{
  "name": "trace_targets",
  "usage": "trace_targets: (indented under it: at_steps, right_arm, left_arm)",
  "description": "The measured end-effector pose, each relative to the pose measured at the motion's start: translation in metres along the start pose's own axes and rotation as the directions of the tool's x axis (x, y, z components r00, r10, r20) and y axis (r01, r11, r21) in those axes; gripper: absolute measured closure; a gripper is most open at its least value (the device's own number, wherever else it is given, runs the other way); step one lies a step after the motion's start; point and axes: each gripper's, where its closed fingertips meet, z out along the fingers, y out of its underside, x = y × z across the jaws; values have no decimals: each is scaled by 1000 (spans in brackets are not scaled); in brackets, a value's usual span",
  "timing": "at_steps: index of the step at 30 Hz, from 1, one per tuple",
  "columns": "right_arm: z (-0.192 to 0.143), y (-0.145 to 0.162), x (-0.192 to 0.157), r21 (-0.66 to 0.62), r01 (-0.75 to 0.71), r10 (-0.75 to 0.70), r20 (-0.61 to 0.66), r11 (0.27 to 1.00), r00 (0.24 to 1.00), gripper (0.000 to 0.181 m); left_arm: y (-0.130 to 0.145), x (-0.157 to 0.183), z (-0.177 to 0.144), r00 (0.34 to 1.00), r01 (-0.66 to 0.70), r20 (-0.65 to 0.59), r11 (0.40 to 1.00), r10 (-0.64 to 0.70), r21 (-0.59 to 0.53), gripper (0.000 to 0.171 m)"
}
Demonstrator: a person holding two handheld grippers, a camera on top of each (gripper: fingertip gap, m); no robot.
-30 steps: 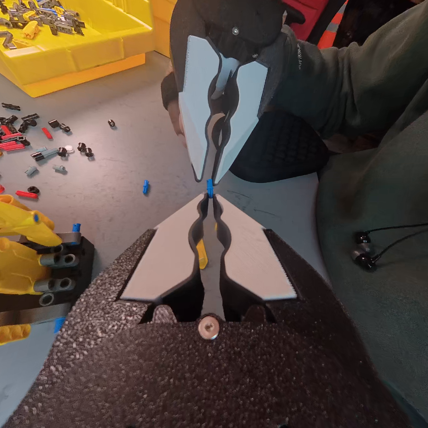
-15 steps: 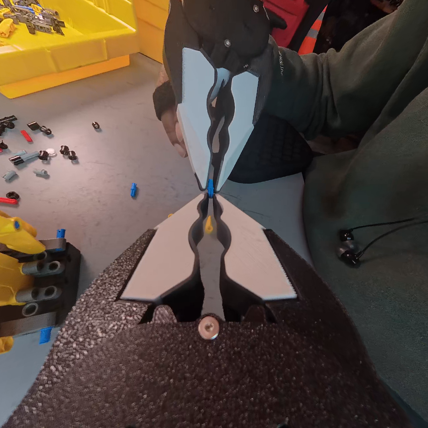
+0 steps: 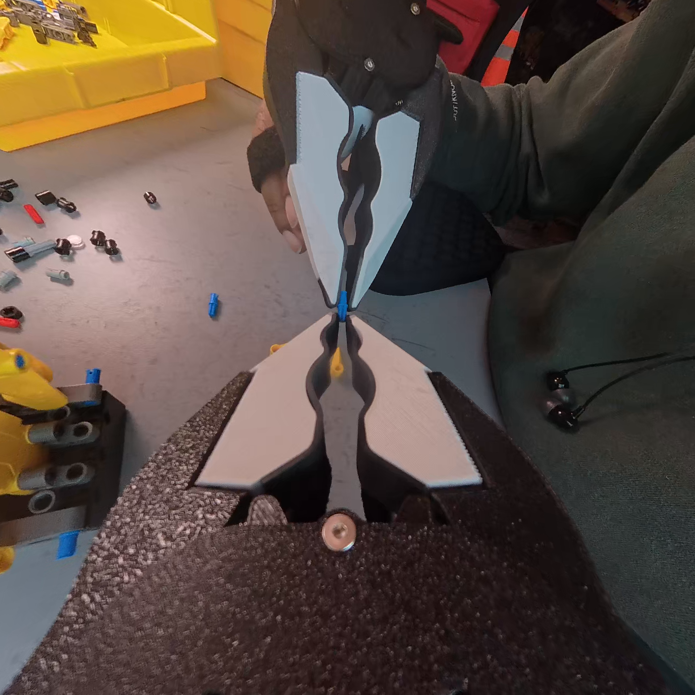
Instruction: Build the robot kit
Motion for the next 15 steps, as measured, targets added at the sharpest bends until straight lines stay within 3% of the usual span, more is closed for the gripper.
trace_targets:
  at_steps: [4,15]
  right_arm:
    - [-3,0,7,20,-44,44,-9,999,999,178]
    - [-10,21,27,-40,-121,117,-83,992,990,178]
  left_arm:
    - [8,-6,-1,1000,8,25,999,-7,-42,161]
    - [51,-4,16,966,-205,78,914,247,-350,155]
